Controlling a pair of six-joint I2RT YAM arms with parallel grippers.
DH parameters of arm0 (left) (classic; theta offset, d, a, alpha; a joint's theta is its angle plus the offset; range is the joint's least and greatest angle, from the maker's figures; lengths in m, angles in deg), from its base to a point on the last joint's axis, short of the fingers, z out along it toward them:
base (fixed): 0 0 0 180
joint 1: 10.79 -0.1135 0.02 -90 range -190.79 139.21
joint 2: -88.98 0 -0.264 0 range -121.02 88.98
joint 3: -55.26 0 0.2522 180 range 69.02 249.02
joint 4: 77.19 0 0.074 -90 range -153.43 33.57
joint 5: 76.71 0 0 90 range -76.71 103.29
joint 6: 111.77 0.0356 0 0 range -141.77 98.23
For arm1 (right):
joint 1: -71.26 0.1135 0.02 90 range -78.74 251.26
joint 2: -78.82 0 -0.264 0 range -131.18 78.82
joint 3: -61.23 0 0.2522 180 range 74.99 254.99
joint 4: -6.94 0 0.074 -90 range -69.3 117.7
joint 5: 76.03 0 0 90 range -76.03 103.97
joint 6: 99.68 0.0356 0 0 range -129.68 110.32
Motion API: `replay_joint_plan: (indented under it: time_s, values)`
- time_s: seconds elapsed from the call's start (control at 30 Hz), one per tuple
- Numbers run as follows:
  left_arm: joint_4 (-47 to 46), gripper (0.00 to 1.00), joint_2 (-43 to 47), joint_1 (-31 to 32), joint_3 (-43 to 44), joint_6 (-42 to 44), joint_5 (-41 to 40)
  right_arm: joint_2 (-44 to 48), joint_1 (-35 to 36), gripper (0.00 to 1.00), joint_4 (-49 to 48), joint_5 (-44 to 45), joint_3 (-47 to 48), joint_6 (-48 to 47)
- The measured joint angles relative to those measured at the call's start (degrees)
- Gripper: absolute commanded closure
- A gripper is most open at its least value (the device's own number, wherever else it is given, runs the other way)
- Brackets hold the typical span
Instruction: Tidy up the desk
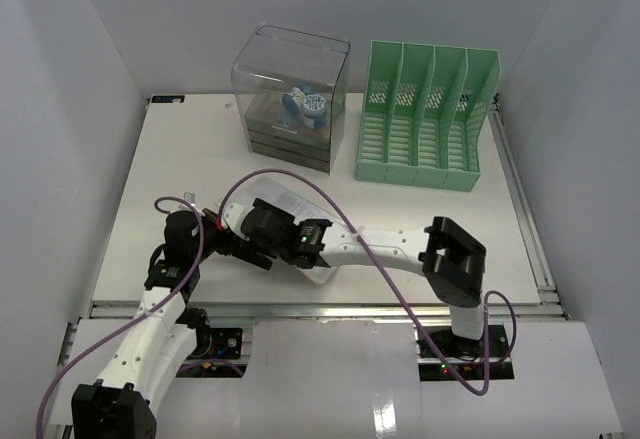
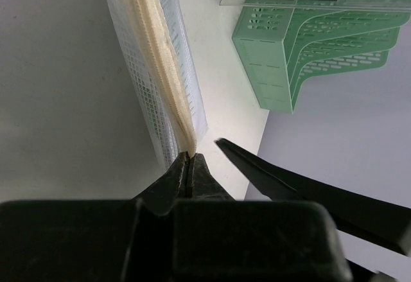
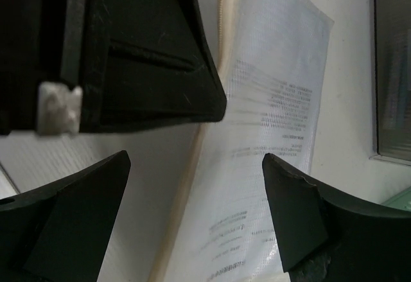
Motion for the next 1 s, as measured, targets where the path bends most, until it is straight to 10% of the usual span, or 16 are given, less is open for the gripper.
replay_joint_plan:
  time_s: [0.1, 0.77, 0.9, 1.0]
  values:
    - [0.02, 1.00, 0.21, 0.06, 0.00, -0.04, 0.04, -3.22, 0.44, 0.01, 1.23, 2.74, 0.76, 0.76]
    - [1.19, 0.99, 1.26, 0.79, 0.00, 0.36, 1.27, 0.28, -0.03, 0.91, -3.58, 5.94, -7.92, 0.22]
    - [1.00, 0.29, 1.86, 1.14, 0.47, 0.43, 2.06, 2.15, -0.31, 0.92, -3.67, 3.94, -9.16, -0.65]
    - [0.94, 0.11, 2.85, 1.01, 1.93, 1.85, 1.96, 5.49, -1.57, 0.92, -2.91, -0.31, -10.37, -1.68]
